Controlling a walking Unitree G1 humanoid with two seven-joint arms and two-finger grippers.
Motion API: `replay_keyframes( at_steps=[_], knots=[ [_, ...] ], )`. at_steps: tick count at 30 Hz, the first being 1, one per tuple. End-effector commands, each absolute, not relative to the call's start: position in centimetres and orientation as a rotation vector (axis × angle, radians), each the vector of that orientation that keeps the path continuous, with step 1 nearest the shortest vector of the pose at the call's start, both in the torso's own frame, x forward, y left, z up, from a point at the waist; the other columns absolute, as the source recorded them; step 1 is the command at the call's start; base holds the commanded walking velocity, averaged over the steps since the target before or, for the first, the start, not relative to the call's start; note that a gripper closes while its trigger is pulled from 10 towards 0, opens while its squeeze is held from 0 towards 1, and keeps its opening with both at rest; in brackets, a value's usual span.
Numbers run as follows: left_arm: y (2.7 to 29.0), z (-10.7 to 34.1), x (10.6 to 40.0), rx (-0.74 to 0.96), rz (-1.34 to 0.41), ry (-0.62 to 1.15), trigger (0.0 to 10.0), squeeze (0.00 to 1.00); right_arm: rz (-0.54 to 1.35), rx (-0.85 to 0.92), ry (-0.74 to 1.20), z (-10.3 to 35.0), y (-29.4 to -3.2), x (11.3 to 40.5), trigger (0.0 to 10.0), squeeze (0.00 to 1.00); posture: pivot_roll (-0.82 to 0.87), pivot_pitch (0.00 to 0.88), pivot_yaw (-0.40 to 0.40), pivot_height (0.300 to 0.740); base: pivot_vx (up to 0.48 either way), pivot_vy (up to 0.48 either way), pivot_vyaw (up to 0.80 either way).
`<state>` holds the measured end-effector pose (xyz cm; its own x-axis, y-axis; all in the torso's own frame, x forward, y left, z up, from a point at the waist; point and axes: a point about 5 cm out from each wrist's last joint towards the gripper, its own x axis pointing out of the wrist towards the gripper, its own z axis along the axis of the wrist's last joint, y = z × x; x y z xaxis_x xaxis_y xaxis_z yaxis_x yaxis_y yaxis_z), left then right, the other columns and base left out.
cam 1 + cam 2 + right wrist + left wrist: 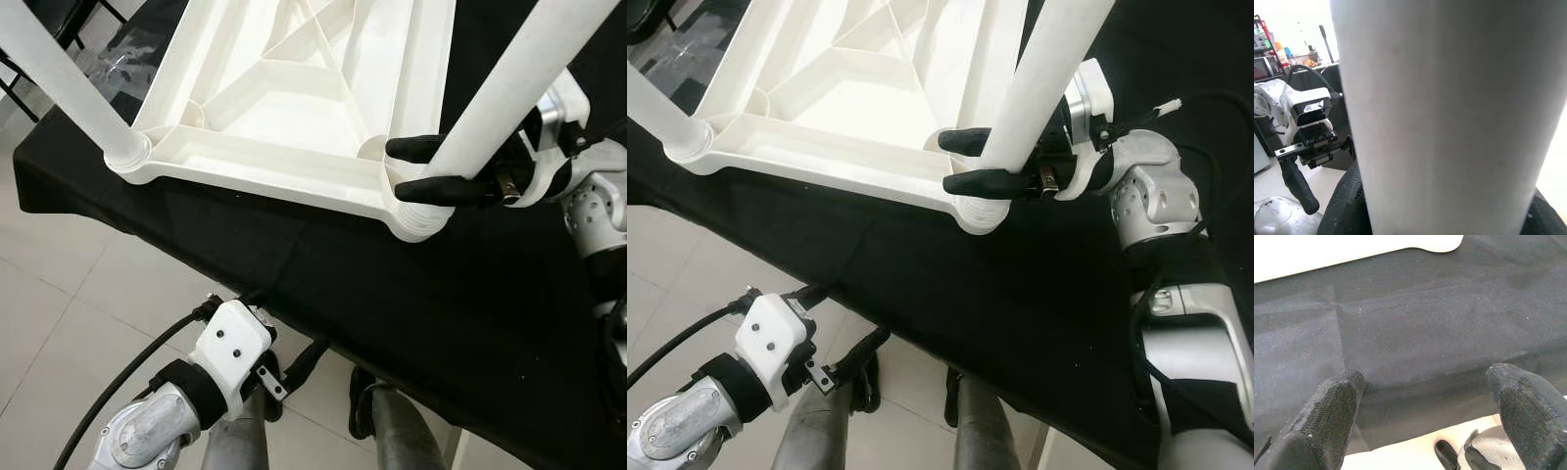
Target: Building children table
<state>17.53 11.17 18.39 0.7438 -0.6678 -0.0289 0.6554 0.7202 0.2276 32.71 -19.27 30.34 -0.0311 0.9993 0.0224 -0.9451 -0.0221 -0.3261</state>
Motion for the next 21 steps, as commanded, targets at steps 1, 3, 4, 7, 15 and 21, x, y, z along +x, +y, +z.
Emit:
replay_keyframes(
  at_steps=[1,3,4,7,15,21],
  knots=[
    [11.0,18.1,17.1,0.239,-0.756,-0.033,10.0,0.00,1.587,-0.230,-0.168,27.5,-19.1,33.0,10.0,0.00,0.17,0.478,0.013,0.740,0.000,0.000,0.00],
    [10.9,18.1,17.1,0.239,-0.758,-0.035,10.0,0.00,1.577,-0.247,-0.180,27.4,-19.0,33.2,10.0,0.00,0.17,0.478,0.013,0.740,0.000,0.000,0.00],
    [10.9,18.1,17.1,0.239,-0.759,-0.035,10.0,0.00,1.575,-0.250,-0.184,27.4,-18.9,33.2,10.0,0.00,0.17,0.478,0.013,0.740,0.000,0.000,0.00],
    [10.9,18.1,17.1,0.241,-0.759,-0.036,10.0,0.00,1.566,-0.247,-0.195,27.5,-18.9,33.4,10.0,0.00,0.17,0.478,0.013,0.740,0.000,0.000,0.00],
    [10.8,18.1,17.1,0.250,-0.770,-0.042,10.0,0.00,1.526,-0.282,-0.178,27.1,-19.0,34.0,10.0,0.00,0.17,0.463,0.009,0.740,0.000,0.000,0.00],
    [10.8,18.2,17.1,0.250,-0.766,-0.042,10.0,0.00,1.542,-0.354,-0.167,26.3,-18.7,33.5,10.0,0.00,0.17,0.467,0.008,0.740,0.000,0.000,0.00]
  ],
)
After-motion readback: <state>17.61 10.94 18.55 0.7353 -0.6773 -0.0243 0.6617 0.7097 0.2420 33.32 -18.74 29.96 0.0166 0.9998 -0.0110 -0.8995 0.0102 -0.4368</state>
